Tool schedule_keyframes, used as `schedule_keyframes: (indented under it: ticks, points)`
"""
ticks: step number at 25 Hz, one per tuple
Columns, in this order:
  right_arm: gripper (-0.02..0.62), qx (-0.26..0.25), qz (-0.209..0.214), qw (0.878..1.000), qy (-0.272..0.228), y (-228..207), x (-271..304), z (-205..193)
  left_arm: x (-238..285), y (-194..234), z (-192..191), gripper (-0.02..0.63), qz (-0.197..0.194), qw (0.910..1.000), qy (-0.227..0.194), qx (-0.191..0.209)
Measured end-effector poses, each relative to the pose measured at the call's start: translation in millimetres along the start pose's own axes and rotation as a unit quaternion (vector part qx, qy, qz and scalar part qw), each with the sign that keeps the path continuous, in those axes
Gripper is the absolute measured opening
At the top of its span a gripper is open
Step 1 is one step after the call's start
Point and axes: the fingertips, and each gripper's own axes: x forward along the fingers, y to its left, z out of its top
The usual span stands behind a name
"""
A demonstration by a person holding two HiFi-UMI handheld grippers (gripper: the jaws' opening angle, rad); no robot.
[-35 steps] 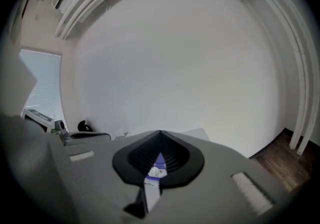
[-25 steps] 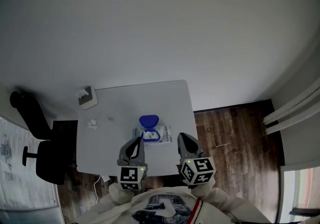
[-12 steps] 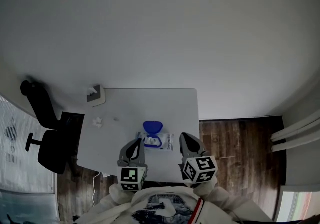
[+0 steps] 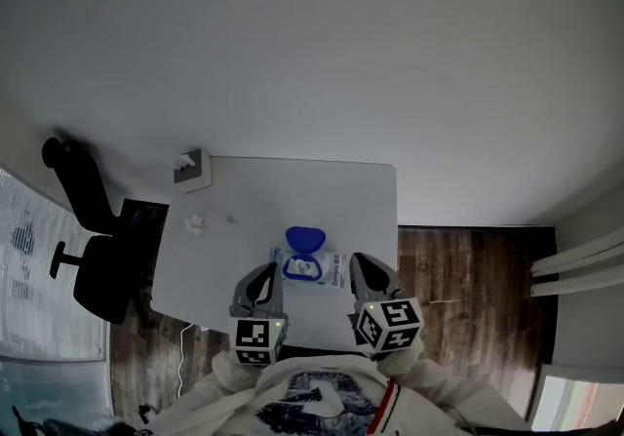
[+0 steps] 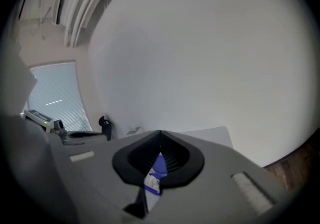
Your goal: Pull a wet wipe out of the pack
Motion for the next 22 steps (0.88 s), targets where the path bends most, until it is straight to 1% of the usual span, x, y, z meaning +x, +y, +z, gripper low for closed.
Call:
schedule_keyframes:
  ticks: [7,9,14,18,22]
  points:
    - [0.007,-0.012,-0.041,0.999,0.017,-4.8,15.3,-4.3,18.1,10.5,-2.6,0.005,-0.026,0.9996,0.001,-0.004]
    - [0.038,-0.013,-0.046,0.999,0.024,-2.8,19.8,-6.3,21.2,13.9,-3.4,0.005,-0.035,0.9994,0.001,-0.007]
    - [0.081,-0.026,-0.048,0.998,0.045,2.2,32.5,-13.2,28.4,21.1,-5.1,0.005,-0.048,0.9987,0.001,-0.014]
    - [0.091,-0.038,-0.046,0.996,0.06,7.4,42.7,-22.3,31.5,26.8,-9.7,0.005,-0.059,0.998,0.002,-0.02]
    - [0.125,-0.068,-0.038,0.992,0.1,11.0,55.7,-43.8,36.0,33.1,-12.7,0.005,-0.066,0.9976,0.004,-0.023]
